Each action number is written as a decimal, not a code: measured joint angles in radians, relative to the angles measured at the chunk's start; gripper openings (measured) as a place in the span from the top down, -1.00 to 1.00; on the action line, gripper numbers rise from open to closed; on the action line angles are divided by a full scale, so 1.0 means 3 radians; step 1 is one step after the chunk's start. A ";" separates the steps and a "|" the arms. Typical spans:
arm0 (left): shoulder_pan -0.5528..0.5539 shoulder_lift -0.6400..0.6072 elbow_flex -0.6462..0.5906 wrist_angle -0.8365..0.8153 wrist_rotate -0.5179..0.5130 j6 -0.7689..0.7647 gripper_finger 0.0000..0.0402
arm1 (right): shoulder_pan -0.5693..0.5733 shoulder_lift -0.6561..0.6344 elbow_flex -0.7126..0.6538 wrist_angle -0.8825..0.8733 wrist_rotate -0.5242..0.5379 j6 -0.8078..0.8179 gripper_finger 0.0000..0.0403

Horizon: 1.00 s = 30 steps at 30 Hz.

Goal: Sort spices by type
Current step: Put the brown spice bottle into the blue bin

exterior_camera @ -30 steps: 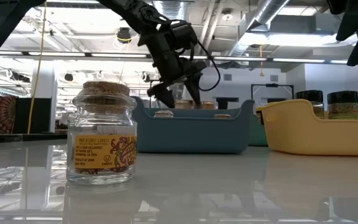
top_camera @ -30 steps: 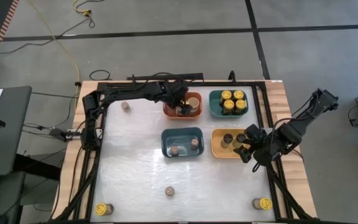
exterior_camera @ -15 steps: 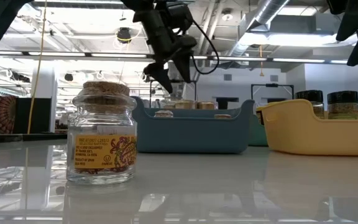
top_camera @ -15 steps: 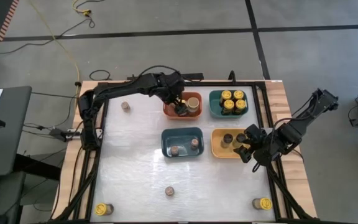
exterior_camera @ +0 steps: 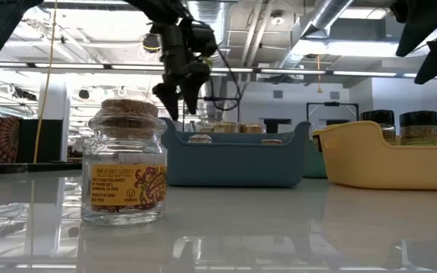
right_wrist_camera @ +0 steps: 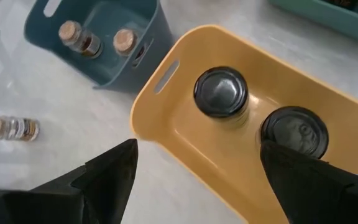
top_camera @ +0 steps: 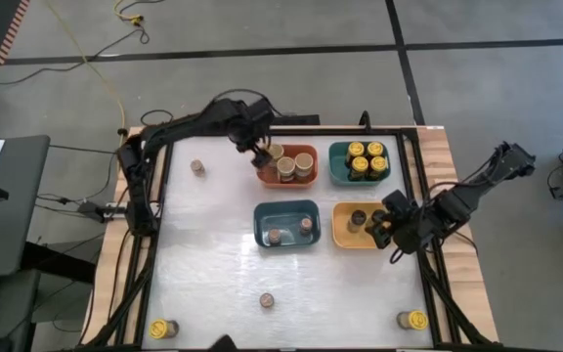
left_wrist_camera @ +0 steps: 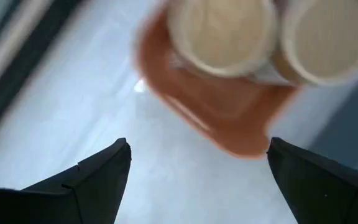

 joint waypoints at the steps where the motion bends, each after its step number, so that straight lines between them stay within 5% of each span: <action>1: 0.0068 -0.0017 0.0002 0.0010 -0.0007 0.0019 -0.80 | -0.0022 0.0000 0.0000 -0.0001 0.0000 0.0000 -0.81; 11: 0.0776 -0.0298 -0.0099 -0.0046 -0.0133 0.0089 -0.80 | -0.0140 0.0000 0.0000 -0.0059 0.0000 0.0000 -0.81; 23: 0.1172 -0.1454 -0.2066 0.0948 -0.0189 -0.0726 -0.80 | -0.0181 0.0000 -0.0001 -0.0126 0.0000 -0.0001 -0.81; 30: 0.1228 -0.1547 -0.2590 0.1034 -0.0417 -0.1016 -0.80 | -0.0282 0.0000 -0.0001 -0.0144 0.0000 -0.0002 -0.81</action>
